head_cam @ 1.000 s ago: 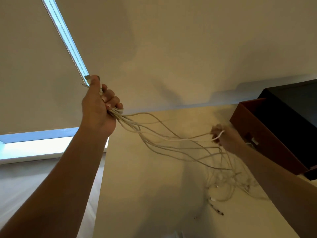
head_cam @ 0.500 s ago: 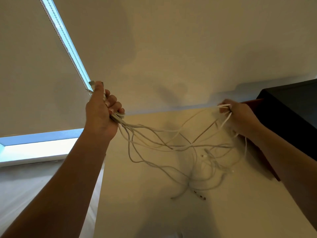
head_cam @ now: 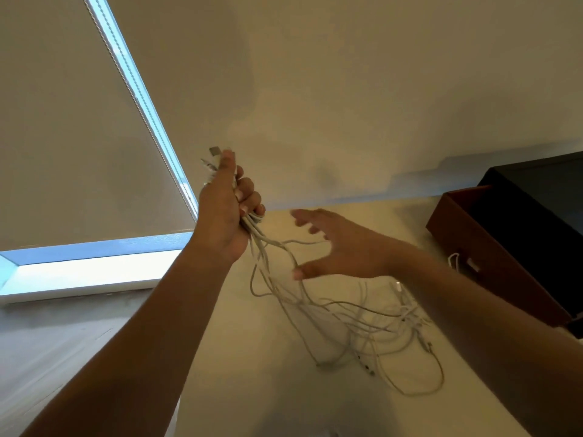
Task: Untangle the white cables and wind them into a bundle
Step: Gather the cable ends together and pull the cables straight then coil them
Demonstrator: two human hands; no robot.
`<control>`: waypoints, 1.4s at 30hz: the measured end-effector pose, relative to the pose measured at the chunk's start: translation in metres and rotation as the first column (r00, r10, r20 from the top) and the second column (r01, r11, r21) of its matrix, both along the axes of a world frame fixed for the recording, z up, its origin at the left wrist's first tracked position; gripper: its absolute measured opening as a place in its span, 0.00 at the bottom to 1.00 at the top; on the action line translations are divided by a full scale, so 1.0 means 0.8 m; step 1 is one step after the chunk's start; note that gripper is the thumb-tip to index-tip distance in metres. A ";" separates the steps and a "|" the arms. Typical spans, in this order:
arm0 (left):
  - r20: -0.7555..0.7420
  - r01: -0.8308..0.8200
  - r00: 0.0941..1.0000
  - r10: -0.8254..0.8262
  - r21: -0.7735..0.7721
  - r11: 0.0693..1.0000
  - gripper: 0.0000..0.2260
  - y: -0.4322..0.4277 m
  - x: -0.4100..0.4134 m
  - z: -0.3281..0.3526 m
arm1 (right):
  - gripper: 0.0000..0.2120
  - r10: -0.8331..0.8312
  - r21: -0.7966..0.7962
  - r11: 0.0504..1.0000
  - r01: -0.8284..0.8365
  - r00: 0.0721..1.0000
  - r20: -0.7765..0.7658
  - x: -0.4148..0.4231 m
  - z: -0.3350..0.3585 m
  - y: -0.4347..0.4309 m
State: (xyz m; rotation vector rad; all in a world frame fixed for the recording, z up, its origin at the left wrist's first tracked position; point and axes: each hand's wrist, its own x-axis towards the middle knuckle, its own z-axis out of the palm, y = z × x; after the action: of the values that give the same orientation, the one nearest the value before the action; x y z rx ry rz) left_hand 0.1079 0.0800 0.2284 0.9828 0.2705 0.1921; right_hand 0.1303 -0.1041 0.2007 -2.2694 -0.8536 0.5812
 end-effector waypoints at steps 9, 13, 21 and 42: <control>0.015 0.046 0.999 -0.047 0.081 0.996 0.15 -0.012 -0.009 -0.007 | 0.09 0.112 0.168 0.982 -0.090 0.985 -0.128 -0.010 -0.043 0.072; -0.009 0.049 0.999 -0.049 0.057 0.997 0.15 0.002 -0.007 -0.007 | 0.15 0.046 0.107 0.993 -0.046 0.999 0.009 -0.009 -0.057 0.065; -0.008 0.053 0.999 -0.053 0.009 0.999 0.16 0.028 -0.005 0.004 | 0.19 -0.019 -0.031 0.999 0.025 0.985 0.171 -0.002 -0.110 -0.002; -0.003 0.030 1.000 -0.030 -0.057 0.998 0.17 0.042 -0.003 0.012 | 0.10 -0.238 -0.490 0.796 0.354 0.929 0.284 0.014 -0.195 -0.149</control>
State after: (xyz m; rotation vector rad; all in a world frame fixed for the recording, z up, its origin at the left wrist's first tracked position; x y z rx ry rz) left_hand 0.1058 0.1133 0.2383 0.9304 0.2633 0.1547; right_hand 0.1414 -0.2234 0.0447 -2.9499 -0.4291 0.4782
